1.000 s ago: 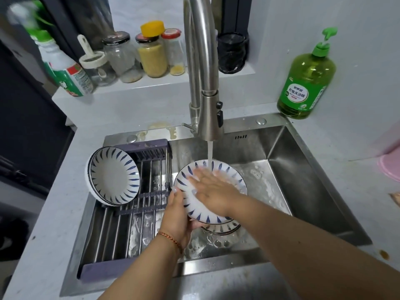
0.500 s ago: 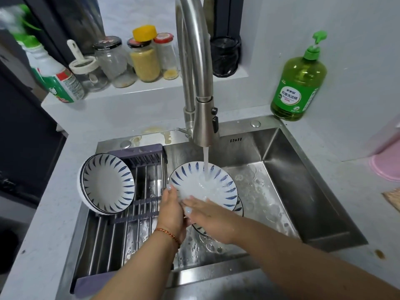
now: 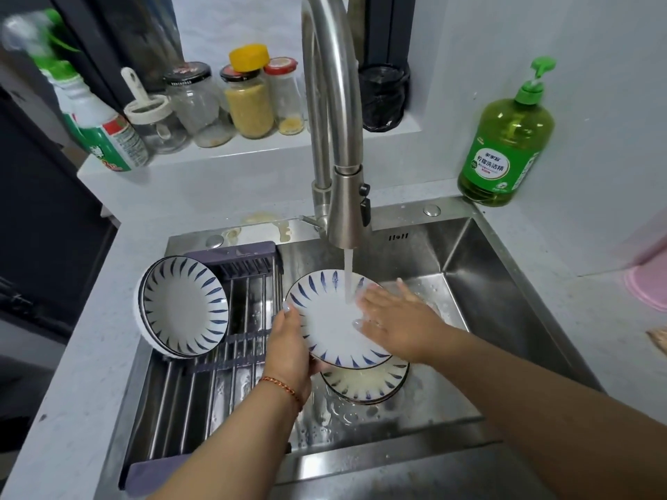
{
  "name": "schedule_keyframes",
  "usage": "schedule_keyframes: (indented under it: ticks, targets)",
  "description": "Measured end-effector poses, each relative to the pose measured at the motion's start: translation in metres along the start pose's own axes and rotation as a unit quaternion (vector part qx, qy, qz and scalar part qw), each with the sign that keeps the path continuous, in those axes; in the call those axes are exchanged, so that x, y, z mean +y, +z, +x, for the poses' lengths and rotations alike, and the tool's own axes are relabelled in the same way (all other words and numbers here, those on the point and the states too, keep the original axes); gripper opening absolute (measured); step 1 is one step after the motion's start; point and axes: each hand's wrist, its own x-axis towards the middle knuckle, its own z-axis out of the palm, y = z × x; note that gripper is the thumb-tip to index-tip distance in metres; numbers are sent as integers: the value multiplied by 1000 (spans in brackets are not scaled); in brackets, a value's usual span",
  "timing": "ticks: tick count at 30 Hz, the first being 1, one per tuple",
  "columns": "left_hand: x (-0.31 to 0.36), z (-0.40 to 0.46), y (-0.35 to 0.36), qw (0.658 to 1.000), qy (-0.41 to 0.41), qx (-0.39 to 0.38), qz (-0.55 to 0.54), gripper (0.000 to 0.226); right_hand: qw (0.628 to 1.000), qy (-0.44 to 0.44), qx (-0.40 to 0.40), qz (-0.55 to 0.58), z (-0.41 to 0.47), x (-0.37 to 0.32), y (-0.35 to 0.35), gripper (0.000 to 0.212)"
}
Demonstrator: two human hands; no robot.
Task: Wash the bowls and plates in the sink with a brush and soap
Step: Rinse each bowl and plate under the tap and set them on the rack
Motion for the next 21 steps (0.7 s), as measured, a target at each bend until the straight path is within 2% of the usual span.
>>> schedule_keyframes:
  ticks: [3, 5, 8, 12, 14, 16, 18, 19, 21]
  targets:
    - [6, 9, 2, 1000, 1, 7, 19, 29, 998, -40, -2, 56, -31, 5, 11, 94]
    - [10, 16, 7, 999, -7, 6, 40, 27, 993, -75, 54, 70, -41, 6, 23, 79]
    - [17, 20, 18, 998, -34, -3, 55, 26, 972, -97, 201, 75, -42, 12, 43, 45]
    - [23, 23, 32, 997, -59, -25, 36, 31, 949, -109, 272, 120, -44, 15, 47, 35]
    - [23, 18, 40, 997, -50, -45, 38, 33, 946, -104, 276, 132, -43, 14, 44, 34]
    - [21, 9, 51, 996, -52, -50, 45, 33, 954, -60, 262, 133, -43, 7, 37, 41]
    - [13, 0, 61, 994, -52, -63, 67, 31, 955, 28, 225, 194, -45, 1, 29, 57]
    - [8, -5, 65, 993, -38, -81, 82, 29, 939, 71, 206, 267, -46, -1, 26, 54]
    - [-1, -12, 70, 982, 20, -123, 144, 30, 890, 114, 199, 394, -43, -2, 27, 26]
